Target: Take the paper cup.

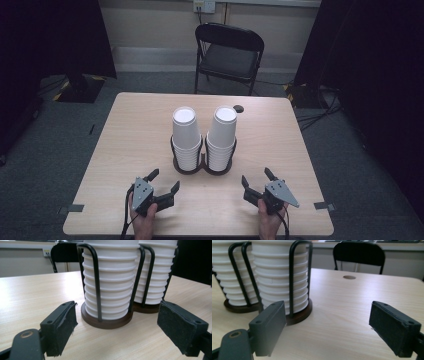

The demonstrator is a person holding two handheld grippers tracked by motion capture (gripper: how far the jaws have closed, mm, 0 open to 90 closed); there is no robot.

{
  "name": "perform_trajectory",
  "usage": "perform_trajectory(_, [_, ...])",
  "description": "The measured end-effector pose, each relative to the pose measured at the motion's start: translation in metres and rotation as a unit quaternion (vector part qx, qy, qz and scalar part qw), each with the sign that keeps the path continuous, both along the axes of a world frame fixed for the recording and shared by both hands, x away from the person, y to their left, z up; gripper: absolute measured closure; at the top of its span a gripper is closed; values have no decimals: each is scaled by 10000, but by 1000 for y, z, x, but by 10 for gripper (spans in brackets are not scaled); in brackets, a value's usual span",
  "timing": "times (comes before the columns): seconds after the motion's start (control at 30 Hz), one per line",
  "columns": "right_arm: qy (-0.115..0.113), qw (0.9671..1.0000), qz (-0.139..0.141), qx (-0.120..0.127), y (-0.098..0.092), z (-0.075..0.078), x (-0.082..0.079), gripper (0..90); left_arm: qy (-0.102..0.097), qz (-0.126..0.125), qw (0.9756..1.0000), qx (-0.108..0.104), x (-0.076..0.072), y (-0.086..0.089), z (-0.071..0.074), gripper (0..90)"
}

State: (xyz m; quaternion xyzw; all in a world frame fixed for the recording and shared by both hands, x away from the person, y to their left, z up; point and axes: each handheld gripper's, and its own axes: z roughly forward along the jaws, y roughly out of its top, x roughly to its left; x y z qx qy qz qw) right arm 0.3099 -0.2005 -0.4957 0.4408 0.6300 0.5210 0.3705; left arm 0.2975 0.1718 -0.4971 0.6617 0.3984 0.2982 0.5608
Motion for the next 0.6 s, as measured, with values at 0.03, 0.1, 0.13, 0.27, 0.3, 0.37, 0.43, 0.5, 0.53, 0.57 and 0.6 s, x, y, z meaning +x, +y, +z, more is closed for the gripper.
perform_trajectory(0.03, [-13, 10000, -34, -7, 0, 0, 0, 136, 72, 7, 10000, 8, 1, 0, 0, 157])
perform_trajectory(0.1, [8, 10000, -13, -23, 0, 0, 0, 136, 123, -19, 9999, -9, 3, 0, 0, 158])
perform_trajectory(0.13, [36, 10000, 5, -9, 0, 0, 1, 137, 122, -43, 9999, -51, 2, 1, 0, 158])
perform_trajectory(0.27, [70, 9999, 136, 52, -2, 0, 1, 138, 164, -138, 9998, -42, 1, 2, 1, 156])
perform_trajectory(0.3, [77, 9998, 150, 78, -2, 0, 1, 138, 171, -164, 9997, -48, 2, 1, 1, 156])
perform_trajectory(0.37, [84, 9997, 197, 93, -2, 0, 1, 138, 255, -180, 9995, -82, 2, 1, 1, 157])
perform_trajectory(0.43, [88, 9997, 239, 69, -2, 0, 1, 138, 309, -209, 9993, -86, 3, 1, 2, 158])
perform_trajectory(0.5, [116, 9995, 300, 66, -2, 0, 1, 147, 342, -196, 9992, -113, 3, 0, 3, 159])
perform_trajectory(0.53, [143, 9990, 408, 78, -2, 0, 1, 154, 344, -229, 9990, -148, 3, 0, 3, 160])
perform_trajectory(0.57, [142, 9989, 443, 72, -2, 0, 1, 156, 337, -262, 9990, -148, 2, -1, 4, 162])
perform_trajectory(0.6, [127, 9989, 438, 74, -2, 0, 1, 157, 331, -277, 9989, -182, 2, -3, 4, 164])
